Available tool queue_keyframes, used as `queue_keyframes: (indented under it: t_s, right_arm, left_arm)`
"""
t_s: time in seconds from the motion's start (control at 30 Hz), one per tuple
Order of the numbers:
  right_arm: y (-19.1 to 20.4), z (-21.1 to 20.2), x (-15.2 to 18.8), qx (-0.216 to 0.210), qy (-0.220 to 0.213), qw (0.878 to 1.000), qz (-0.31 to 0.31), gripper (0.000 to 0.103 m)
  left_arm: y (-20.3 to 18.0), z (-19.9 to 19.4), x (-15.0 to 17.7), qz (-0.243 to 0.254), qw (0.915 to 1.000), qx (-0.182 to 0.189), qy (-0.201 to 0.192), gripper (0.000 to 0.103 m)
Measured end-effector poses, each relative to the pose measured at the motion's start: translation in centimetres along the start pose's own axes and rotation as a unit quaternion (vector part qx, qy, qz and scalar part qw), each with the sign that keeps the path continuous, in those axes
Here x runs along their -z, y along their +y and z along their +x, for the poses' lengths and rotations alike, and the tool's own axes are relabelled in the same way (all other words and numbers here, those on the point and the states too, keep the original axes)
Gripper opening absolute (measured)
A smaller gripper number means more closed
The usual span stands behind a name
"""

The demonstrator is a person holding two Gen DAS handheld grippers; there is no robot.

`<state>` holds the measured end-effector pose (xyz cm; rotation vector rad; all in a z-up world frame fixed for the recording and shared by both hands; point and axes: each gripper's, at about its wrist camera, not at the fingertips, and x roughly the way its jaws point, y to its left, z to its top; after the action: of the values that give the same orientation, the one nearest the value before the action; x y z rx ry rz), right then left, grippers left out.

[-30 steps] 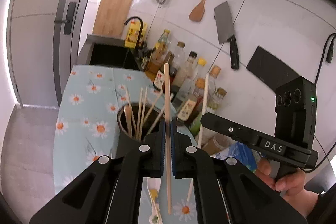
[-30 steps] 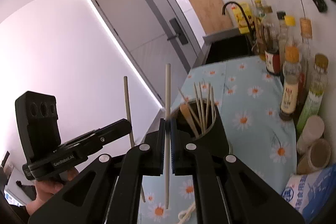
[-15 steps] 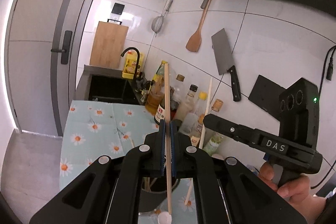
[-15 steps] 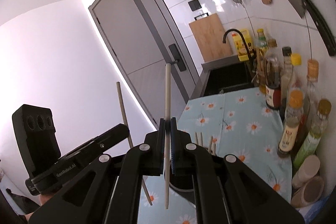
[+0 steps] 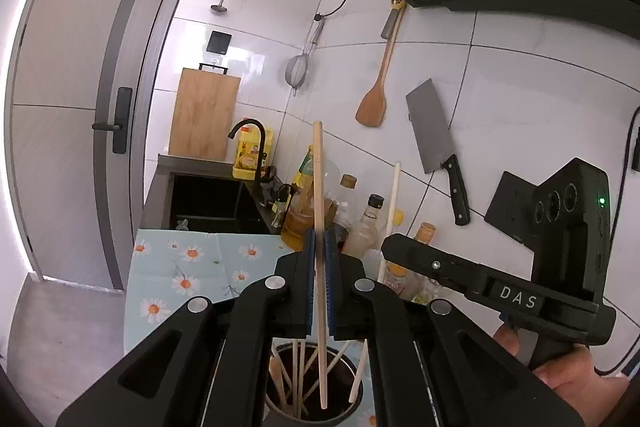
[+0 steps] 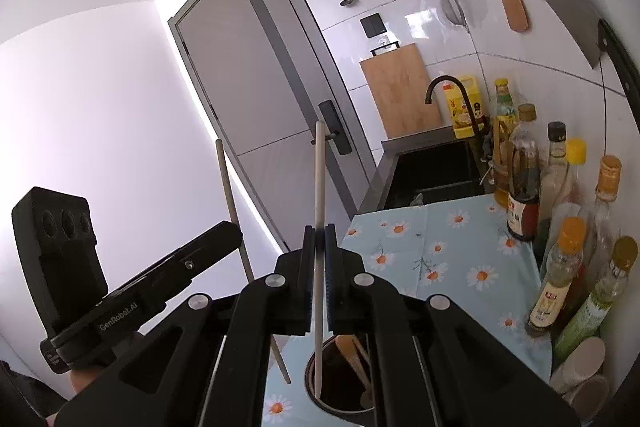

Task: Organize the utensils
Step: 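Lower both chopsticks into the black holder and open both tools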

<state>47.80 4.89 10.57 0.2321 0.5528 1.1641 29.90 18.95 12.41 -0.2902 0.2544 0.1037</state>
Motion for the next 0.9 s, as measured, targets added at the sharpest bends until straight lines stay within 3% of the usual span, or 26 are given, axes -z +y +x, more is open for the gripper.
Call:
queue_keyframes:
  t_s: [0.3, 0.73, 0.9]
  right_arm:
    - [-1.4, 1.7, 1.3, 0.011, 0.018, 1.000, 0.004, 0.006]
    - [-3.2, 3.8, 4.5, 0.023, 0.056, 0.998, 0.018, 0.006]
    - [-3.1, 3.3, 4.7, 0.041, 0.054, 0.998, 0.007, 0.010]
  left_arm:
    - [0.3, 2.1, 1.5, 0.005, 0.9999, 0.016, 0.004, 0.004]
    - [1.7, 5.9, 6.2, -0.013, 0.9967, 0.001, 0.080, 0.004]
    - [2.3, 5.8, 6.7, -0.045, 0.9933, -0.011, 0.106, 0.005]
